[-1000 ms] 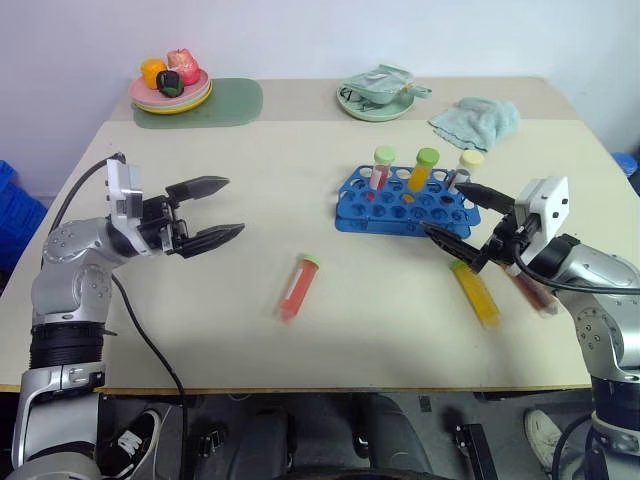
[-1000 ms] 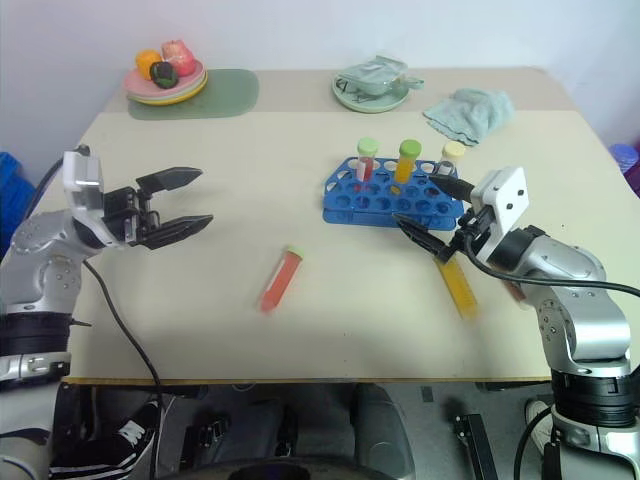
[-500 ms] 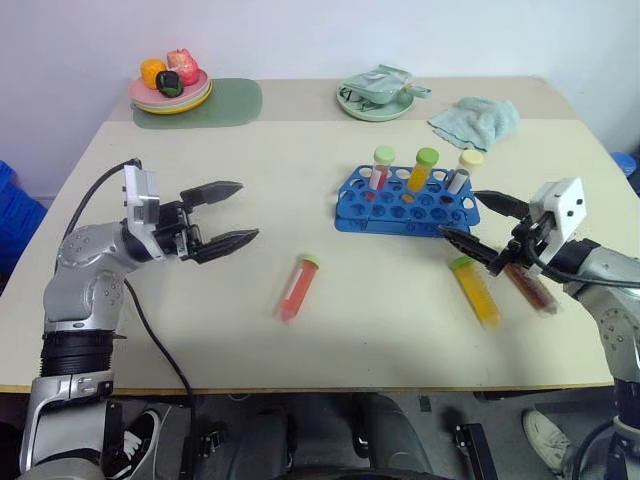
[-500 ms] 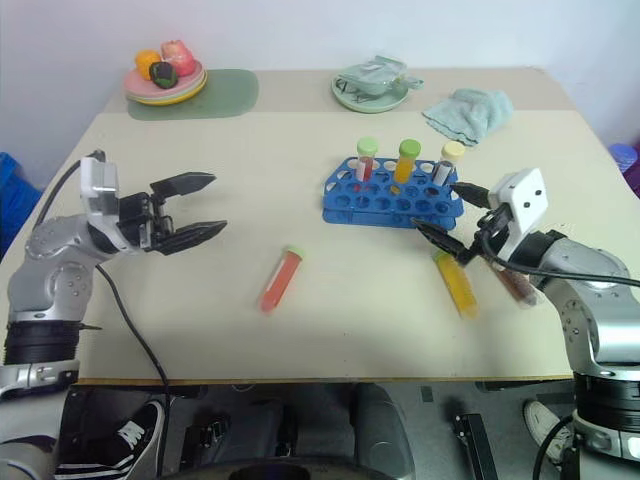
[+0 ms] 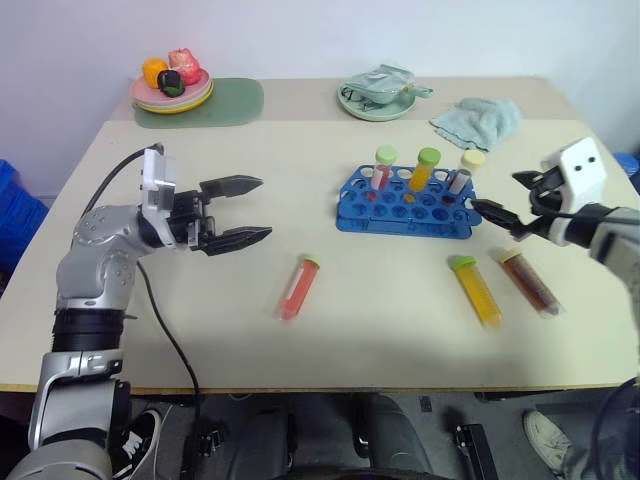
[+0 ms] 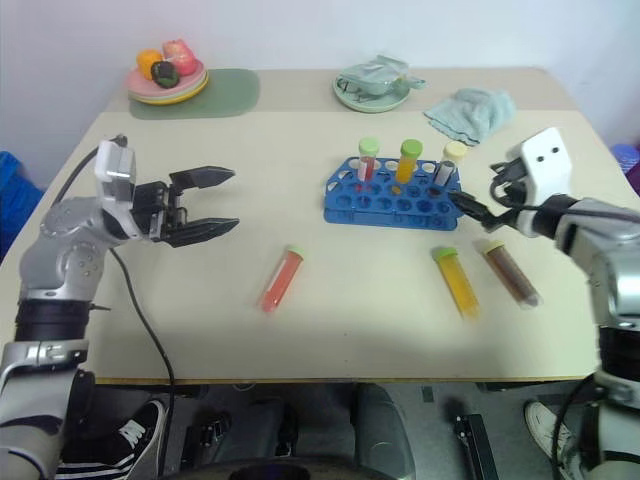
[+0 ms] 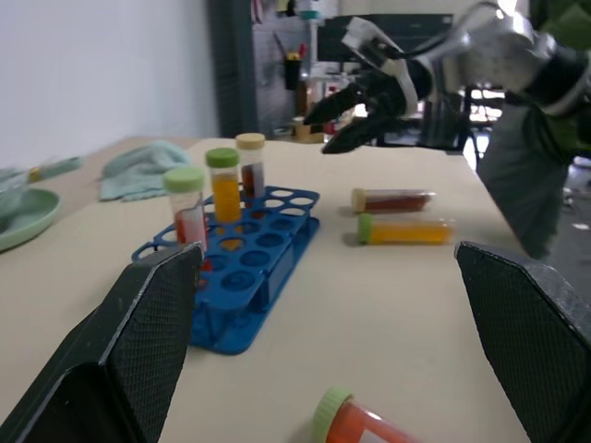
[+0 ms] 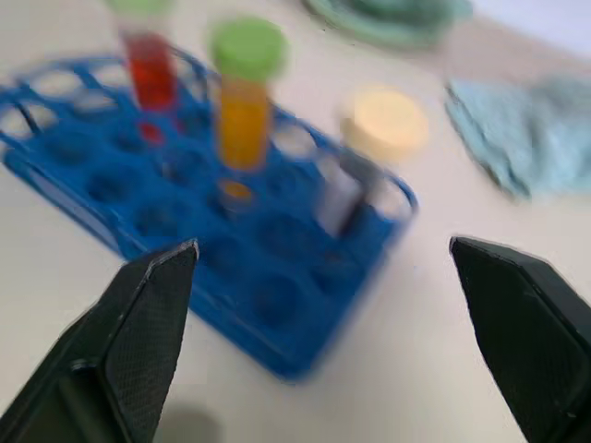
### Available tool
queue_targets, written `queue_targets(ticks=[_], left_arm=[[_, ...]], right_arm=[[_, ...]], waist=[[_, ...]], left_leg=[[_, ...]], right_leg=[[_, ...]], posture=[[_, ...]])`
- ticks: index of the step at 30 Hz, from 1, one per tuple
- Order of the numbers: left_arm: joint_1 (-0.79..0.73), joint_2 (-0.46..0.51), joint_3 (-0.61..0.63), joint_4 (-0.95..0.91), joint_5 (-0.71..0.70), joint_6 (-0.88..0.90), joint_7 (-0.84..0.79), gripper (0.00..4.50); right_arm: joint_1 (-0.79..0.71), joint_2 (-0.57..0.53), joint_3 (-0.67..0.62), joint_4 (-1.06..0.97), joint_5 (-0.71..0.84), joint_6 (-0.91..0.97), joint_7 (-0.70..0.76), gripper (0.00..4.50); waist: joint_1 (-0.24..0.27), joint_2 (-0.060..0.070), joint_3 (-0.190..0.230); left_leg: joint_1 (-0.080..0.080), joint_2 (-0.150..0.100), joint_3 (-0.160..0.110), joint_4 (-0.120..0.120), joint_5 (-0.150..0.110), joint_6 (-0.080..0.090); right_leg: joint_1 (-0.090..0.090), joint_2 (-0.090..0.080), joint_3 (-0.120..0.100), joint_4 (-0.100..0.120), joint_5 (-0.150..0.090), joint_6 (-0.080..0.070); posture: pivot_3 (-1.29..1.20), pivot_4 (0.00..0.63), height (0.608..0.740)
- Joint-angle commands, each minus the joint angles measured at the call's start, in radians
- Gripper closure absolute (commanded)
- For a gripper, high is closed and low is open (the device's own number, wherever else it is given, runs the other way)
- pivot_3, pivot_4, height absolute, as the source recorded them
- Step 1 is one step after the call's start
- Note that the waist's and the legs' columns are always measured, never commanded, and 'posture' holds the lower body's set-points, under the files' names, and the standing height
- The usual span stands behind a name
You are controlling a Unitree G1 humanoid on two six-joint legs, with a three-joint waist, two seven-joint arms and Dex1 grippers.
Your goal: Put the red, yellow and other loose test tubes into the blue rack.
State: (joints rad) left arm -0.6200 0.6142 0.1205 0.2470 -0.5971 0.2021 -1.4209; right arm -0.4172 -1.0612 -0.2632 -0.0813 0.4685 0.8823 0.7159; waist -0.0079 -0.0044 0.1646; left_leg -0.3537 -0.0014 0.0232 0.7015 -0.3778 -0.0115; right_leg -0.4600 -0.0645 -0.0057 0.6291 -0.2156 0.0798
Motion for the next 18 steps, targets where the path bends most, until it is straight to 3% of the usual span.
queue_targets(ticks=[1, 6, 12, 18], left_arm=[[-0.041, -0.007, -0.007, 0.065, 0.012, -0.05, -0.066, 0.03], [-0.031, -0.052, -0.02, 0.138, 0.029, -0.125, -0.129, 0.03], [0.037, -0.084, -0.028, 0.14, 0.041, -0.186, -0.18, 0.03], [0.103, -0.088, -0.021, 0.07, 0.029, -0.178, -0.173, 0.03]], right_arm=[[-0.065, -0.106, -0.039, 0.029, 0.046, 0.175, 0.045, 0.0], [-0.048, -0.22, -0.008, 0.083, 0.053, 0.32, 0.102, 0.0], [-0.029, -0.222, 0.008, 0.088, 0.088, 0.434, 0.13, 0.0], [0.071, -0.219, 0.058, 0.061, 0.087, 0.424, 0.16, 0.0]], waist=[[-0.004, 0.0, 0.0], [-0.005, 0.0, 0.0], [-0.005, 0.0, 0.0], [0.0, 0.0, 0.0]], left_leg=[[0.0, 0.0, 0.0, 0.0, 0.0, 0.0], [0.0, 0.0, 0.0, 0.0, 0.0, 0.0], [0.0, 0.0, 0.0, 0.0, 0.0, 0.0], [-0.001, 0.0, 0.0, 0.001, 0.0, 0.0]], right_leg=[[0.0, 0.0, 0.0, 0.0, 0.0, 0.0], [0.0, 0.001, 0.0, 0.0, 0.0, 0.0], [-0.001, 0.0, 0.001, 0.0, 0.0, 0.0], [0.0, -0.001, 0.001, 0.0, 0.001, 0.002]], posture=[[0.0, 0.15, 0.74], [0.0, 0.15, 0.74], [0.0, 0.15, 0.74], [0.0, 0.15, 0.74]])
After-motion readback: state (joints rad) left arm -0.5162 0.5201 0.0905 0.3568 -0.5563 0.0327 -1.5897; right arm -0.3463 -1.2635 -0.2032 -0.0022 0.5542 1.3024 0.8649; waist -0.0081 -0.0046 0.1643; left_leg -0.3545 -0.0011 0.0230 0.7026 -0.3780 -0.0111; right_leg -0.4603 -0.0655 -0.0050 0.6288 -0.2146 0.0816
